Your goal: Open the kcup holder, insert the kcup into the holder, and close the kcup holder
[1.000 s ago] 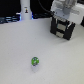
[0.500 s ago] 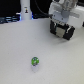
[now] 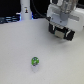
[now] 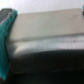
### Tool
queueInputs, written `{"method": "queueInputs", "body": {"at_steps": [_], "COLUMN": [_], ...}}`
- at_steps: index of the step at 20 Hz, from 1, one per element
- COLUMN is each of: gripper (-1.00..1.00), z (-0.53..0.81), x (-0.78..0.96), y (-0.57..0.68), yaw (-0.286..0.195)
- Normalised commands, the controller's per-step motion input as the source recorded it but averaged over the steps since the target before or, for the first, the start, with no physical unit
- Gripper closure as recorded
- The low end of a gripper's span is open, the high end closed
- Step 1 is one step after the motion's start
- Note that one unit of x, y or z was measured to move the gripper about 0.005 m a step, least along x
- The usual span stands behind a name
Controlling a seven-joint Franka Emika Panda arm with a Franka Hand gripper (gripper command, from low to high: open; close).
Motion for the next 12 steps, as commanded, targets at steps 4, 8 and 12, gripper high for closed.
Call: {"method": "queueInputs", "body": {"at_steps": [4, 8, 12], "gripper": [1.00, 1.00, 1.00], "z": [0.20, 0.19, 0.17], "x": [0.94, 0.93, 0.89], "y": [-0.31, -0.33, -0.36], "yaw": [-0.086, -0.095, -0.100]}}
